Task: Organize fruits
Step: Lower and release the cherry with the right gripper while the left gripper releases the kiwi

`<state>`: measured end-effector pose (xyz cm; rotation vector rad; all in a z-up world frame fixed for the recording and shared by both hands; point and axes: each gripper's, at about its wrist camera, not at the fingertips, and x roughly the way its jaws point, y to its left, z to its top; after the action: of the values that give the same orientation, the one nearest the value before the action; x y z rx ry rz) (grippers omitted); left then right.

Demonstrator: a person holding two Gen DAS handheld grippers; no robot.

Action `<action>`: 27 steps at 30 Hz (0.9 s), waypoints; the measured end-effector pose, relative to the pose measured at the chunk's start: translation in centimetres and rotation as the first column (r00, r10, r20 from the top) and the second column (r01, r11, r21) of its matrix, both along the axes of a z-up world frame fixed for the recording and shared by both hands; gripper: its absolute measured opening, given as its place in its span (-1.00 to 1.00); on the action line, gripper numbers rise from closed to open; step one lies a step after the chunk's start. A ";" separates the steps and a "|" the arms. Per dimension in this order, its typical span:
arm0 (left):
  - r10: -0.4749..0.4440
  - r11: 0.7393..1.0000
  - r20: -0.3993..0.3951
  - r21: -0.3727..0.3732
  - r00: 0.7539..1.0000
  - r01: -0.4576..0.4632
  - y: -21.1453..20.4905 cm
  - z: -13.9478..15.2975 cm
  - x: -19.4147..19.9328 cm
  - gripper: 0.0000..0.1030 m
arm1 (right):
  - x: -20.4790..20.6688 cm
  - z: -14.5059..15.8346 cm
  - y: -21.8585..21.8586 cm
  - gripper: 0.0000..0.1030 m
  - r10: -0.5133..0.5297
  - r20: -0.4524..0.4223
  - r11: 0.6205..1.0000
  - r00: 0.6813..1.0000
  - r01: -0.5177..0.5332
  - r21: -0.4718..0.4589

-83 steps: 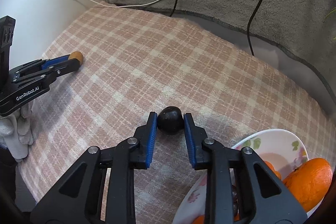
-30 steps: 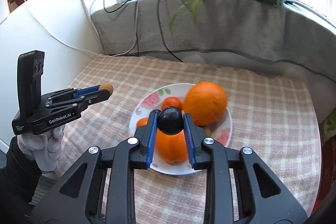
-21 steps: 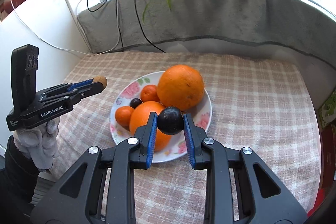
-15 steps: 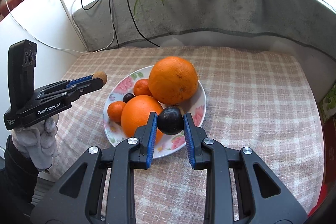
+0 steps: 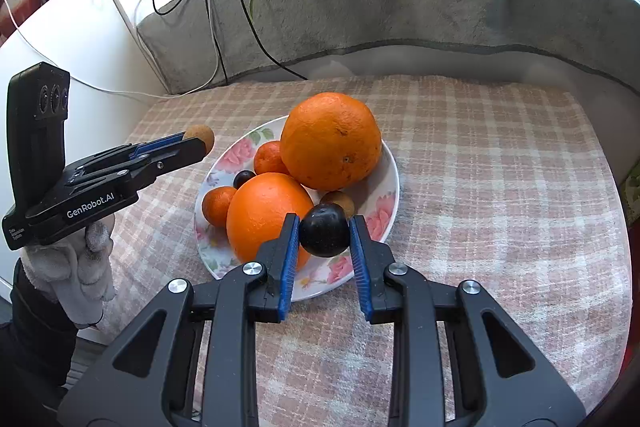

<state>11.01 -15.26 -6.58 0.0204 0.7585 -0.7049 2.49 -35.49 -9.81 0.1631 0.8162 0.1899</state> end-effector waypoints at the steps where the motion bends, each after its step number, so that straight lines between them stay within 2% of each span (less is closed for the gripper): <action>1: -0.002 1.000 0.001 -0.001 1.000 0.002 -0.1 0.0 0.0 -0.52 | 0.0 0.0 0.1 -0.48 0.004 -0.001 1.000 1.000 -0.004 0.002; 13: -0.011 1.000 0.004 -0.005 1.000 0.011 -0.3 0.2 -0.1 -0.51 | 0.1 0.1 0.6 -0.47 0.024 0.010 1.000 1.000 -0.025 0.010; 17: -0.011 1.000 0.006 -0.007 1.000 0.011 -0.2 0.2 -0.2 -0.51 | 0.1 0.2 0.7 -0.33 0.032 0.015 0.999 0.999 -0.032 0.016; 27: -0.018 1.000 0.009 -0.010 1.000 0.018 -0.2 0.3 -0.5 -0.51 | -0.2 0.6 1.1 -0.25 0.040 0.025 0.999 0.999 -0.040 0.012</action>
<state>10.55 -15.47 -6.24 0.0215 0.7471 -0.7253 2.33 -34.40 -9.25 0.1560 0.7940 0.2347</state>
